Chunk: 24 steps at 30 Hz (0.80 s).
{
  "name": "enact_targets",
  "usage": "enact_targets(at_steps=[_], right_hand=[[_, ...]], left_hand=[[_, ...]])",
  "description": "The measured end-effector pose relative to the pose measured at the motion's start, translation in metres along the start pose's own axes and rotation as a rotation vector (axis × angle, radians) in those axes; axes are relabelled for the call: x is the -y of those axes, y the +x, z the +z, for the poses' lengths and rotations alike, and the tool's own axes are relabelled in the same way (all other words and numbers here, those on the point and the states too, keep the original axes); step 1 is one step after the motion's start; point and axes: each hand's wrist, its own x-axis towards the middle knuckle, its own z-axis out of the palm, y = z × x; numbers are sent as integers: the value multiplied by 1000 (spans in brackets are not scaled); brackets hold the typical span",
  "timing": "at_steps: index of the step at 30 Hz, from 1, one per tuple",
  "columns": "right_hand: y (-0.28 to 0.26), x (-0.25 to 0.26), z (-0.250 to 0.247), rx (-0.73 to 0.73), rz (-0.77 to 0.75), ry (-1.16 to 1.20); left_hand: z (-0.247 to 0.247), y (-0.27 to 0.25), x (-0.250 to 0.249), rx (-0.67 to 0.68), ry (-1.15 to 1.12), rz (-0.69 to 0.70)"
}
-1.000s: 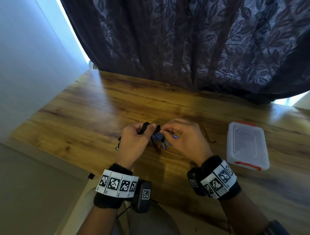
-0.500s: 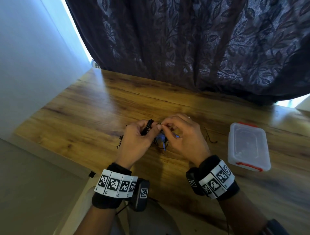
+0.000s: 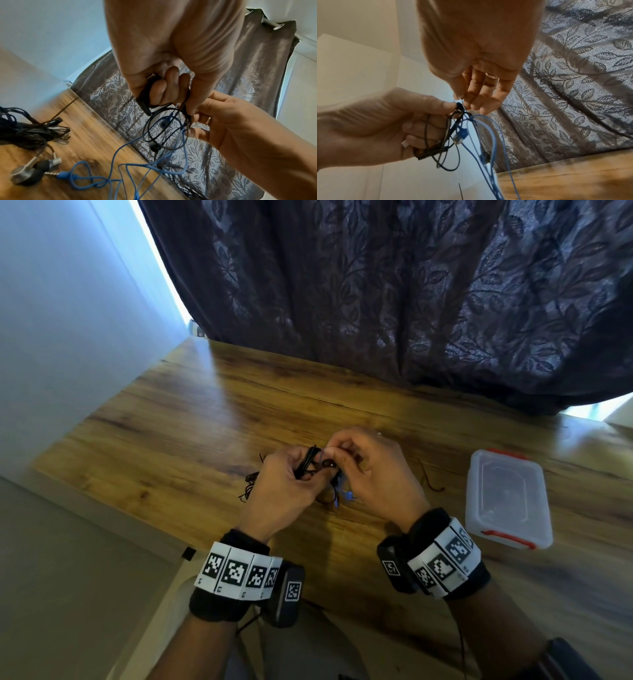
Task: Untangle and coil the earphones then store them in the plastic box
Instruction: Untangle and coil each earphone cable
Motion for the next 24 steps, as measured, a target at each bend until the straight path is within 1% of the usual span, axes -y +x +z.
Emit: enact_targets(at_steps=[3, 6, 8, 10, 12, 16, 20, 24], right_hand=[[4, 1, -1, 13, 115, 38], [8, -4, 0, -8, 240, 110], [7, -5, 1, -16, 286, 122], [3, -5, 2, -49, 267, 93], [-1, -4, 2, -66, 241, 130], [-6, -5, 4, 40, 330, 424], [-4, -6, 4, -19, 342, 520], [-3, -7, 1, -52, 346, 528]], left_hand=[[1, 0, 0, 7, -33, -19], [1, 1, 1, -2, -130, -57], [0, 2, 2, -14, -193, -79], [-1, 4, 4, -34, -234, -90], [-2, 4, 4, -57, -285, -108], [-1, 4, 4, -59, -350, -97], [-1, 3, 4, -54, -344, -87], [-5, 3, 5, -78, -276, -90]])
